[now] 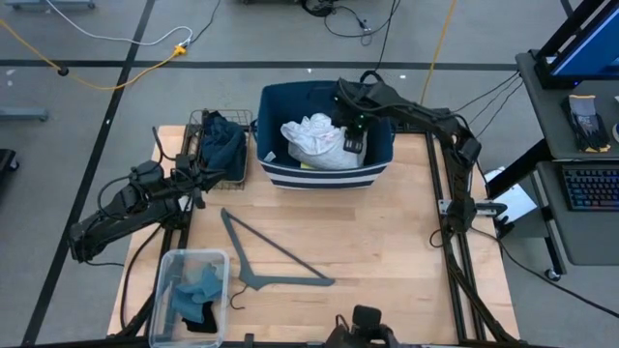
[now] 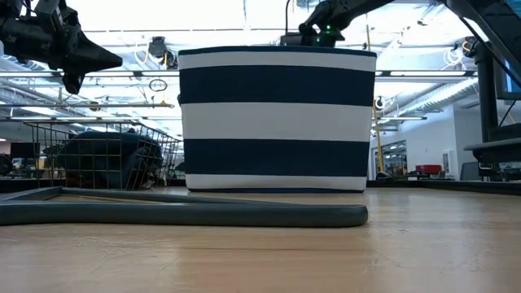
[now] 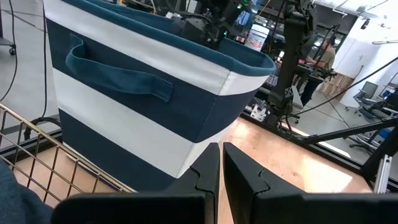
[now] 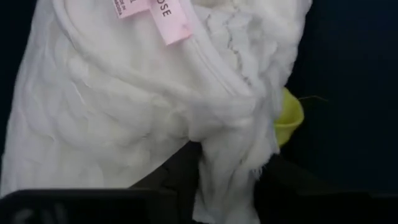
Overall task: Pick & Place Cloths
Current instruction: Put the white shirt into the blue bin, then return to Home Position
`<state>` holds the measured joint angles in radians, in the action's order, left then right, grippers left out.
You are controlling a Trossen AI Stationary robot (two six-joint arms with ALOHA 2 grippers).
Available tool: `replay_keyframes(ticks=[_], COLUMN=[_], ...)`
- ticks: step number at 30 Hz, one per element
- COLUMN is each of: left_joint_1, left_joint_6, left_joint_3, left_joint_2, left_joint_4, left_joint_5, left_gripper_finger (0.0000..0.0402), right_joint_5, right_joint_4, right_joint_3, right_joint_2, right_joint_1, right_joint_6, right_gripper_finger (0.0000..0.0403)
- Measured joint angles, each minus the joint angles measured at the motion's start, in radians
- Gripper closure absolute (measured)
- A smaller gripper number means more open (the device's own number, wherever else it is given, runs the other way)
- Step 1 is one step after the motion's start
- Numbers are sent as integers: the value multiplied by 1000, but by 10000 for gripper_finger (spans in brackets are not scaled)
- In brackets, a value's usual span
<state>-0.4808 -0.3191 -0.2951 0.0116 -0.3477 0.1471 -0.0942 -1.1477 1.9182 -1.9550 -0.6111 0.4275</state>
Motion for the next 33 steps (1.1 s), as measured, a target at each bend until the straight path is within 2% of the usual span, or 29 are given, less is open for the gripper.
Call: replay_keyframes(ticks=[9, 16, 19, 25, 29, 33], left_joint_1=[0, 0, 0, 0, 0, 0], left_joint_6=[-1, -9, -9, 21, 23, -25], left_joint_3=[0, 0, 0, 0, 0, 0], left_joint_2=[0, 0, 0, 0, 0, 0], left_joint_4=[0, 0, -2, -55, -119, -123], left_joint_5=[2, 9, 10, 10, 10, 10], left_gripper_finger=[380, 380, 380, 380, 380, 380], right_joint_5=[-333, -575, -619, -628, -612, -601], right_joint_4=[38, 154, 216, 297, 300, 276], right_joint_3=[0, 0, 0, 0, 0, 0], right_joint_2=[74, 146, 192, 305, 384, 455], right_joint_1=[100, 187, 225, 313, 377, 456], right_joint_6=[81, 96, 111, 90, 22, -73], right_gripper_finger=[200, 188, 196, 229, 274, 342])
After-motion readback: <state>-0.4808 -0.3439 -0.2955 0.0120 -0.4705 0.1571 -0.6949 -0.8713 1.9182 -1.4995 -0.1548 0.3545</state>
